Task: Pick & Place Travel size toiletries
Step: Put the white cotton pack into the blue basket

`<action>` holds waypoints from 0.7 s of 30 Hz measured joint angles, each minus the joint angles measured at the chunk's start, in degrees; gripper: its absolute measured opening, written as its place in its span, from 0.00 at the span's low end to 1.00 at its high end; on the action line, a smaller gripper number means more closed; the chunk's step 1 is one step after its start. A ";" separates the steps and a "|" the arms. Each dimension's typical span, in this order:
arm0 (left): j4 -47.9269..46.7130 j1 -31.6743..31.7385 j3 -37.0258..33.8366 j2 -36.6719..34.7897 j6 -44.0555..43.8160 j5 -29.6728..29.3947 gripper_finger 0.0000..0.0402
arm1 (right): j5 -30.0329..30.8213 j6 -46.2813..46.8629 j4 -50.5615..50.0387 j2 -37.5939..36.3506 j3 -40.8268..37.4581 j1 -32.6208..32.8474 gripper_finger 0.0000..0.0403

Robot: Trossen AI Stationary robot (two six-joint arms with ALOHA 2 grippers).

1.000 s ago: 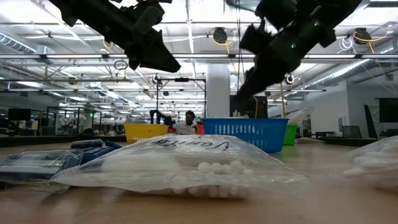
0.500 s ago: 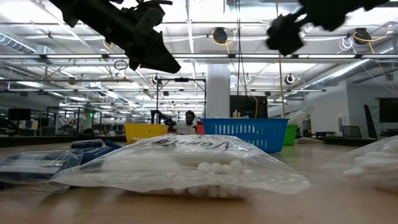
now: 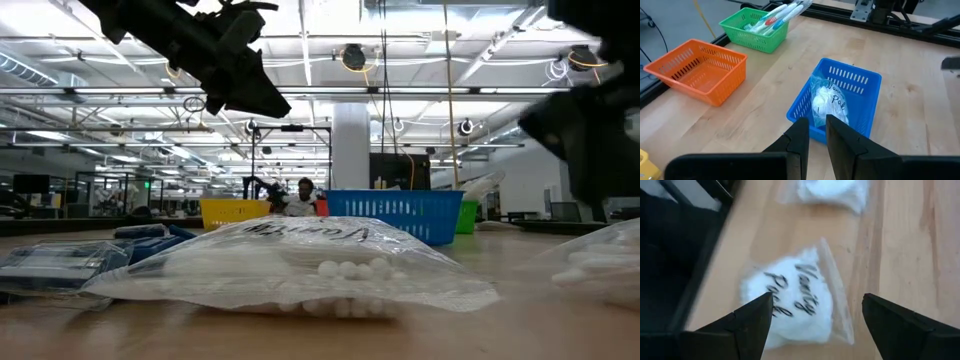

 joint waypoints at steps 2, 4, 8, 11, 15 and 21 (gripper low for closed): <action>-0.03 0.00 0.00 0.00 -0.72 0.00 0.16 | -0.02 1.45 0.52 2.51 0.00 0.45 0.72; -0.17 0.00 0.01 0.00 -1.22 0.00 0.16 | -0.55 2.78 0.86 4.67 0.00 0.80 0.72; -0.48 0.00 0.02 0.00 -1.36 0.00 0.16 | -3.26 5.09 1.44 6.59 0.04 0.92 0.69; -0.48 0.00 0.02 0.00 -1.37 0.01 0.16 | -3.48 5.52 1.19 6.22 0.04 0.90 0.62; -0.48 0.00 0.02 0.00 -1.35 0.00 0.16 | -3.62 4.19 0.58 4.36 0.02 0.88 0.45; -0.50 0.00 0.02 0.00 -1.09 0.02 0.16 | -3.59 -0.93 0.64 0.02 -0.01 0.73 0.11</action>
